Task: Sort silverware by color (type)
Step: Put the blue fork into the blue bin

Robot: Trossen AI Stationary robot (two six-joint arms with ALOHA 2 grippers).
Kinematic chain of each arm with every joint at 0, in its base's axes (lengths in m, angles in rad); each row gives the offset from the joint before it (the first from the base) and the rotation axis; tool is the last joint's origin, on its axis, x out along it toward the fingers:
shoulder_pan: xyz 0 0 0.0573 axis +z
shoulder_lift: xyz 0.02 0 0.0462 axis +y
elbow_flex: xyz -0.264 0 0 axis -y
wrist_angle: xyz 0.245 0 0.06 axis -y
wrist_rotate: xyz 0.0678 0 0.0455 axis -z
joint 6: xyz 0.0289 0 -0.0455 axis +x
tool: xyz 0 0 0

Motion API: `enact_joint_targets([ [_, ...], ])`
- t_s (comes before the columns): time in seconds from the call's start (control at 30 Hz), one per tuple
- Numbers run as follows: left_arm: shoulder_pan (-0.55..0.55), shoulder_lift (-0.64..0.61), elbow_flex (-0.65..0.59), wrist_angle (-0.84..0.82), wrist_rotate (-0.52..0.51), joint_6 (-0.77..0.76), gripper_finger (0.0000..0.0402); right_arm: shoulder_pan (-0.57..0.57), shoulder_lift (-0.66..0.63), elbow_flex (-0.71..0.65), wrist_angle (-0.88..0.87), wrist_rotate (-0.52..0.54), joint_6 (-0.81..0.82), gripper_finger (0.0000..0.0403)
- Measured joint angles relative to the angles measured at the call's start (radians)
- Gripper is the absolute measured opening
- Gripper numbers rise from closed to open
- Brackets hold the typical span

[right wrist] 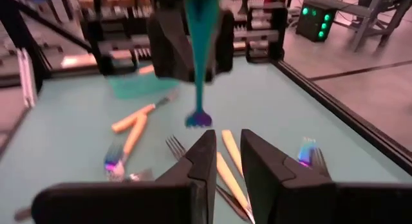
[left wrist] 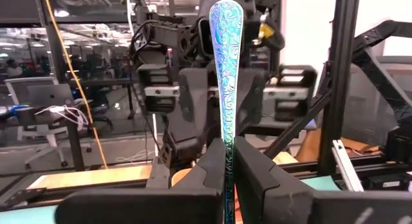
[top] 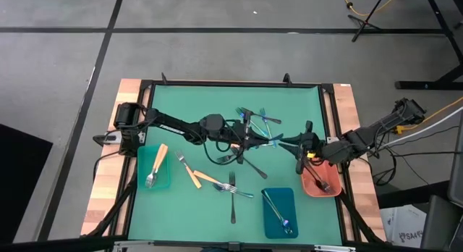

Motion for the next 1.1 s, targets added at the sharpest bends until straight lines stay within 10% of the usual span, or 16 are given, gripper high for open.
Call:
enact_joint_targets([
  [0.43, -0.034, 0.0, 0.0, -0.001, -0.312, 0.234, 0.001, -0.02, 0.0, 0.0, 0.163, 0.07, 0.002, 0.0062],
  [0.73, -0.058, 0.0, 0.0, -0.001, -0.357, 0.303, 0.001, -0.126, 0.0, 0.001, 0.172, -0.1, 0.003, 0.0066],
  [1.1, -0.057, 0.0, 0.0, -0.001, -0.358, 0.303, 0.001, -0.166, 0.0, 0.001, 0.18, -0.147, 0.003, 0.0171],
])
